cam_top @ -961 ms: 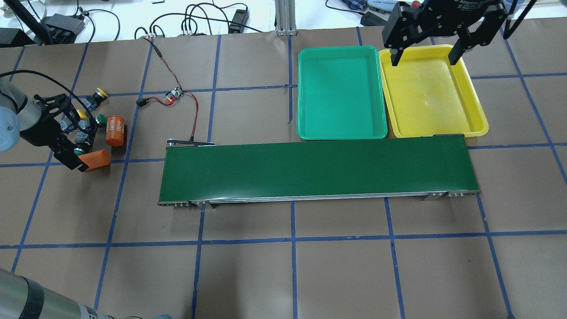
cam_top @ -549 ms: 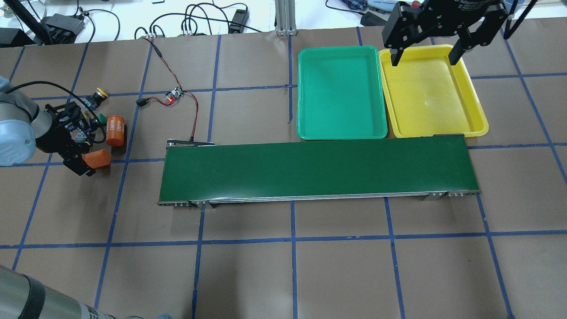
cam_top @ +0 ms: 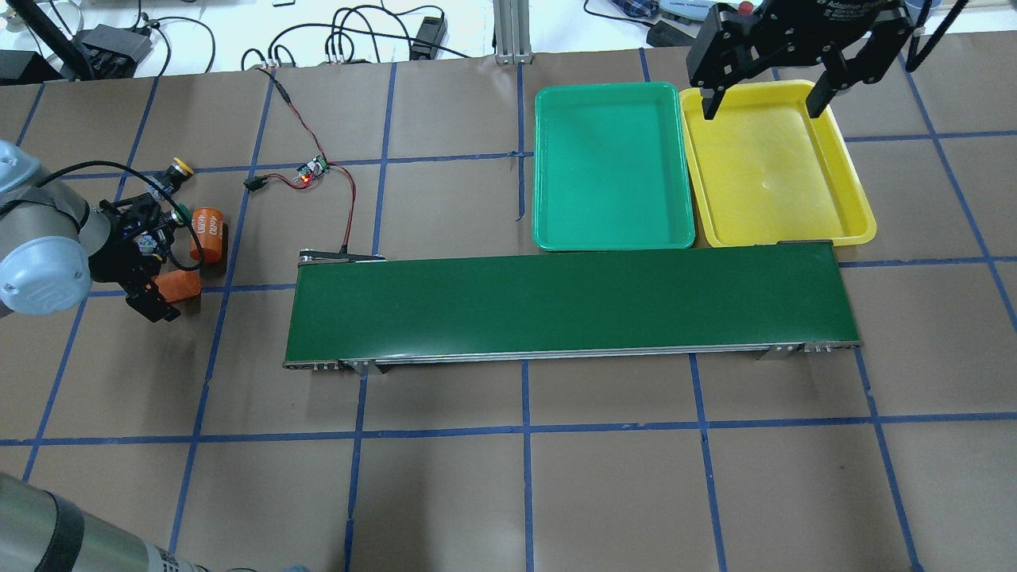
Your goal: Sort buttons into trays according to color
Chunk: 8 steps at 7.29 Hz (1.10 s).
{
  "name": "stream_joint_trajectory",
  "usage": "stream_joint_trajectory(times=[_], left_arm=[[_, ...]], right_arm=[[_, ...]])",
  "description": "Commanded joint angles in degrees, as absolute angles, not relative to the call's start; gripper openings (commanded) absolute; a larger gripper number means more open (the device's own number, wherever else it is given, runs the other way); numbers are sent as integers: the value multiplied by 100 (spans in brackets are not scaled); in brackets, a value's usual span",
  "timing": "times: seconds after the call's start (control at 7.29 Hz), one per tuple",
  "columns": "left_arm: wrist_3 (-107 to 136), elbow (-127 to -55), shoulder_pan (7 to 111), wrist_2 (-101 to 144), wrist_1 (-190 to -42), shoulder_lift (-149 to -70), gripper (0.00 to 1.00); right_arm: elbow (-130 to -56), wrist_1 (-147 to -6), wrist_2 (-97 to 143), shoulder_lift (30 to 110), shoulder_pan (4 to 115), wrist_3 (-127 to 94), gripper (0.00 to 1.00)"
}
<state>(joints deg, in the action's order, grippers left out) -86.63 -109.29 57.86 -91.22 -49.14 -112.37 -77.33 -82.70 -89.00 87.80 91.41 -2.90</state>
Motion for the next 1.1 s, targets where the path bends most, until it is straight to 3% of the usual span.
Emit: stream_joint_trajectory(times=[0.0,0.27,0.41,0.55,0.82,0.96], left_arm=[[-8771,-10899,5862,-9393,-4782,-11233,100],[-8850,-10951,5880,-9448,-4755,-11285,100],[-8798,-10942,5897,-9440,-4746,-11311,95],[-8807,-10951,5924,-9413,-4746,-11312,66],[-8842,-10899,5863,-9106,-4746,-11355,59],[-8790,-10872,5915,-9201,-4772,-11277,23]], right_arm=[[-7743,-8279,-8895,8780,9141,-299,100],[-7743,-8271,-8895,8789,9158,-299,100],[-7743,-8271,-8895,8789,9158,-299,100],[-7743,-8271,-8895,8789,9158,-299,100],[-7743,-8271,-8895,8806,9158,-299,100],[-7743,-8271,-8895,8798,9158,-299,100]])
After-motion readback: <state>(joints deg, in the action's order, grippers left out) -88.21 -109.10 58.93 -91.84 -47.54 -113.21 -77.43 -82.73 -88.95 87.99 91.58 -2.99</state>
